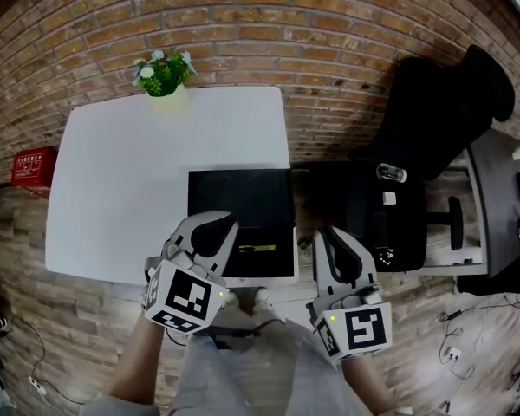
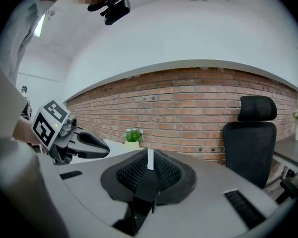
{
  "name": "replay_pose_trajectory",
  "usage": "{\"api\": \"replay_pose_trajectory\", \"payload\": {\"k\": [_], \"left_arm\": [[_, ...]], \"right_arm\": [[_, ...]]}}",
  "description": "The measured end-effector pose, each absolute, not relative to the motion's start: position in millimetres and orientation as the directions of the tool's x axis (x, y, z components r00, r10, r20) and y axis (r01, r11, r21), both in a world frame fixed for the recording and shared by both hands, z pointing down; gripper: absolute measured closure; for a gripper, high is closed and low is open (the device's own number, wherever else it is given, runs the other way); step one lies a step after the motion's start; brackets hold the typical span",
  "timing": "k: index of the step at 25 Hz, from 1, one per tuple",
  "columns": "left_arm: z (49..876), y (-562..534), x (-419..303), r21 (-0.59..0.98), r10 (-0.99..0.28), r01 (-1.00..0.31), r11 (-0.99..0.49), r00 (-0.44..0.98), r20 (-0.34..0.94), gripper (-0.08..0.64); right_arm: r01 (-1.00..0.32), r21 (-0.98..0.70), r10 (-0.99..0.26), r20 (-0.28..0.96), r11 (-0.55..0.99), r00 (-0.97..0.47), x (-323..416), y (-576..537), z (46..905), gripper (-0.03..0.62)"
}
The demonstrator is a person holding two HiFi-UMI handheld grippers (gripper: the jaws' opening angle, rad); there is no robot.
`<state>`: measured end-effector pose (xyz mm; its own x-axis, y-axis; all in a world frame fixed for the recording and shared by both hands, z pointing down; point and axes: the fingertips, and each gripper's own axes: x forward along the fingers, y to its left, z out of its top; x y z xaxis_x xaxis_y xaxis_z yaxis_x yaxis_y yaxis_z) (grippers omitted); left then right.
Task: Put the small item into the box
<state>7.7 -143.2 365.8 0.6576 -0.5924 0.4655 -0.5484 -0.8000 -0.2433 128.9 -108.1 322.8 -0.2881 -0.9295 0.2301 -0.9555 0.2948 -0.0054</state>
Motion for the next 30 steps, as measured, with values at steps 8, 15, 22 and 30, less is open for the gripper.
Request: {"api": "replay_pose_trajectory", "payload": {"k": [8, 15, 22, 30], "left_arm": [[286.4, -139.3, -29.8, -0.268, -0.741, -0.690, -0.672, 0.627, 0.240, 0.532], [258.9, -120.5, -52.2, -0.263, -0.794, -0.749, -0.608, 0.584, 0.172, 0.534], [251.9, -113.2, -58.9, -0.152, -0.820, -0.806, -0.572, 0.557, 0.134, 0.534], [250.6, -114.5, -60.3, -0.080, -0.828, -0.826, -0.558, 0.548, 0.120, 0.534]], "right_arm": [[-0.923, 0.023, -0.911, 0.168, 0.385, -0.376, 96.1, -115.7, 296.0, 0.531], [-0.902, 0.035, -0.895, 0.143, 0.431, -0.422, 77.4, -113.1, 282.5, 0.531], [-0.889, 0.042, -0.884, 0.135, 0.456, -0.447, 68.4, -112.1, 280.1, 0.532], [-0.882, 0.053, -0.877, 0.145, 0.469, -0.457, 67.9, -109.0, 282.2, 0.534]]}}
